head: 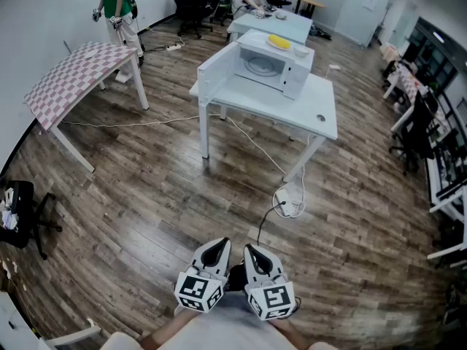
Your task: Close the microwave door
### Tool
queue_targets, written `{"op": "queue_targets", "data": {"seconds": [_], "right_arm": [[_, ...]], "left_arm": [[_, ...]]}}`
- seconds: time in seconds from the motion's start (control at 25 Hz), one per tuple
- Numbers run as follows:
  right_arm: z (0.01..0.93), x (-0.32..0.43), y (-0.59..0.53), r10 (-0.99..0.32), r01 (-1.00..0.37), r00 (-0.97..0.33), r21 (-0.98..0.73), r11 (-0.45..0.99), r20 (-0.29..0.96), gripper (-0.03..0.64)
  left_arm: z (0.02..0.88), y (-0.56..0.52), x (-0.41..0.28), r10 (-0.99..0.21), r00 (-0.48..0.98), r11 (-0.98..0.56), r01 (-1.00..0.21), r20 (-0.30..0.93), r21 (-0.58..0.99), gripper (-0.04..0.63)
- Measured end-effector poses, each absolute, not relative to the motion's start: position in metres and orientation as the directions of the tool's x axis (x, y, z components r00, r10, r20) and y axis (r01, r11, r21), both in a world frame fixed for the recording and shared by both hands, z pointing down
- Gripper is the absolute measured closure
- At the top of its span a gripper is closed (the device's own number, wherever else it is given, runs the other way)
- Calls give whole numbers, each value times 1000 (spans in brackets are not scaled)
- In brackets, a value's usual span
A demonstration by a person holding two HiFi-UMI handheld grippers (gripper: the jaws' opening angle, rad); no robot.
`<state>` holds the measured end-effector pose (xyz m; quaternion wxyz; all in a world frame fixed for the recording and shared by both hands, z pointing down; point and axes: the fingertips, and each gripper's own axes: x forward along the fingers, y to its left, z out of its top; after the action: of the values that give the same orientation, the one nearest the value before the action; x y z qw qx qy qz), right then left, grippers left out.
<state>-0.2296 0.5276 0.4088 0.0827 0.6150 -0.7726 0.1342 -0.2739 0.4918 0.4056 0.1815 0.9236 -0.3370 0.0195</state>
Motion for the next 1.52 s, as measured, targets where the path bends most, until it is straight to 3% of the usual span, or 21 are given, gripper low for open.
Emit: {"op": "queue_targets", "data": {"seconds": [0.76, 1.52], "right_arm": [[391, -218, 492, -921, -960, -272, -139, 242, 277, 594], [395, -153, 394, -899, -946, -315, -176, 273, 303, 594]], "left_arm": [[390, 460, -265, -656, 742, -685, -661, 134, 306, 575], [398, 376, -185, -608, 765, -701, -642, 212, 311, 575]]}}
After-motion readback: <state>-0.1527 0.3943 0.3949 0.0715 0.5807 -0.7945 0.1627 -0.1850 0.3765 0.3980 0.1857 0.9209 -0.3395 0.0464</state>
